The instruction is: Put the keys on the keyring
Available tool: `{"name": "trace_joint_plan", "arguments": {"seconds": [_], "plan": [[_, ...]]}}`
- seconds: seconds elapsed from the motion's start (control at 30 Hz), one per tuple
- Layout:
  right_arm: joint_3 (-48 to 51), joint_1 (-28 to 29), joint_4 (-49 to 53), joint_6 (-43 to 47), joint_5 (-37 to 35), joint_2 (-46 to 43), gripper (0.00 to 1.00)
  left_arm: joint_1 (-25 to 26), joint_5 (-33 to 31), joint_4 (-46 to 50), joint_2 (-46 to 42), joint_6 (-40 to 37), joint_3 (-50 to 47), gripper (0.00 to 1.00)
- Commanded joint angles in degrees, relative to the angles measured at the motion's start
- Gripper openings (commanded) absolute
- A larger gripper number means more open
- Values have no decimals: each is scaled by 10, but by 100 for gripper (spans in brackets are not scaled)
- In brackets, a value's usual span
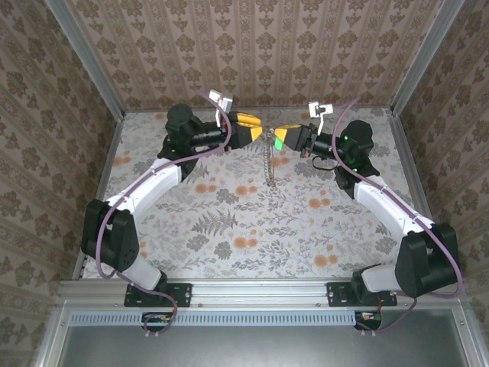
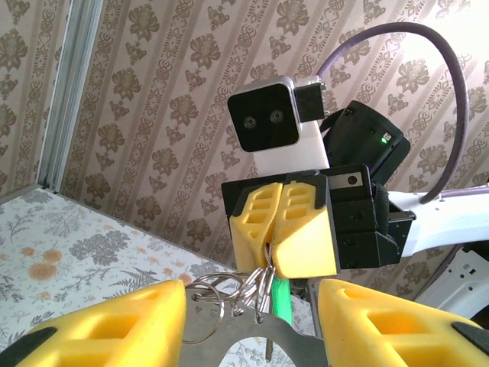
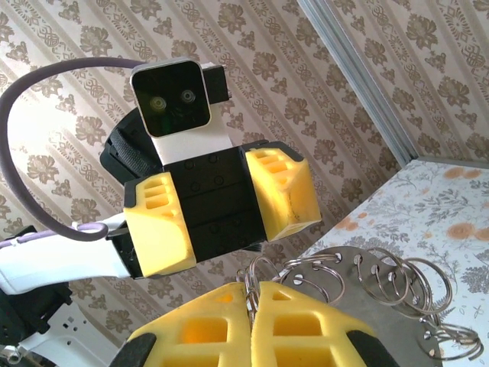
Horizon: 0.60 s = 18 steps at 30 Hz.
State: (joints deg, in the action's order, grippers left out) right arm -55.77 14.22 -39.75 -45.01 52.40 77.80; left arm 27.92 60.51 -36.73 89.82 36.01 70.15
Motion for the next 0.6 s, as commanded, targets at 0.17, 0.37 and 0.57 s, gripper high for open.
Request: {"name": "trace_joint_plan", "arguments": {"seconds": [0.17,0.37,0.57], "plan": [[-15,5,-35,-8,-17,7,0,9,23,-26,-23,17,-17,48],[-15,4,-36,-9,-16,9,0,16,24,-26,-15,17,-17,48],[-15,5,-37,-10,-16,10,0,24,27,-22,-4,13,-4,48]]}}
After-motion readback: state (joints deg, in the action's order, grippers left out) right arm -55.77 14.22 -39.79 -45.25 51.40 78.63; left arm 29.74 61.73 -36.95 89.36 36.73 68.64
